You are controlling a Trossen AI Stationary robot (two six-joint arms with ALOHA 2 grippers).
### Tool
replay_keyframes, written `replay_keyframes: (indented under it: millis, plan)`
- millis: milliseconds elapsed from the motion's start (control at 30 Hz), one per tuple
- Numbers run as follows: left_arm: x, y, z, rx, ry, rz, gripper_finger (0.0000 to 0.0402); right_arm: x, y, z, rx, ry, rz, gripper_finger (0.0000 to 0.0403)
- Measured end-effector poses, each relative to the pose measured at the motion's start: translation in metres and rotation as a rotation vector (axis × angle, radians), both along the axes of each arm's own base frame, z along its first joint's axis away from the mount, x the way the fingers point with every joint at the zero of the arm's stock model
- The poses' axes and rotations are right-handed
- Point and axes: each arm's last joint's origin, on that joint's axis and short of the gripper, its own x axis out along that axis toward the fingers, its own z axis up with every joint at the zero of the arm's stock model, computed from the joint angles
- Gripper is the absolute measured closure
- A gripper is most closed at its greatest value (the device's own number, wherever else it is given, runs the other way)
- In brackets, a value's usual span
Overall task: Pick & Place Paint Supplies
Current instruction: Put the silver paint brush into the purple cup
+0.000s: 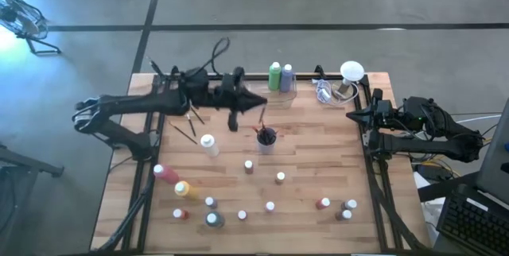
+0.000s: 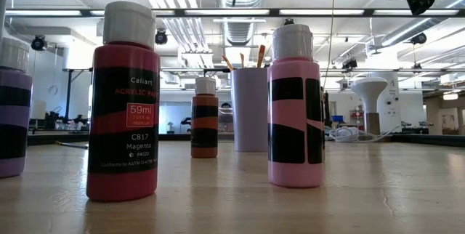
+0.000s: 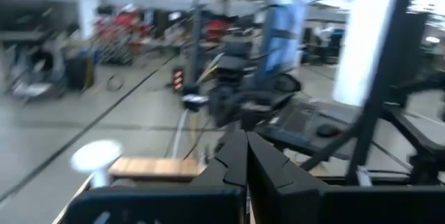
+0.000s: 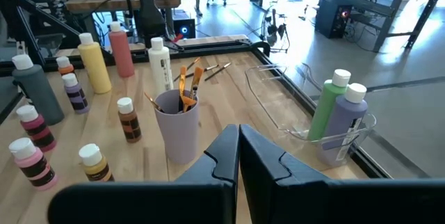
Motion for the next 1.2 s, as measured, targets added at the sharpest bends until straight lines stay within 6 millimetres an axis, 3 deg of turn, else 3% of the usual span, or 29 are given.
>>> replay_keyframes:
  millis: [233, 500, 733, 1033, 1200]
  plan:
    - [0.028, -0.03, -0.023, 0.092, -0.015, -0.093, 0.0401, 0.0, 0.0, 0.0, 0.0, 0.0, 0.0, 0.0394]
    - [0.047, -0.037, -0.042, 0.189, -0.032, -0.107, 0.0401, 0.0, 0.0, 0.0, 0.0, 0.0, 0.0, 0.0394]
    - [0.044, -0.034, -0.063, 0.233, -0.028, -0.092, 0.0402, 0.0, 0.0, 0.0, 0.0, 0.0, 0.0, 0.0394]
    - [0.025, -0.026, -0.107, 0.218, -0.107, -0.056, 0.0401, 0.0, 0.0, 0.0, -0.001, 0.0, 0.0, 0.0394]
    - [0.019, -0.027, -0.121, 0.214, -0.09, -0.049, 0.0401, 0.0, 0.0, 0.0, 0.0, 0.0, 0.0, 0.0394]
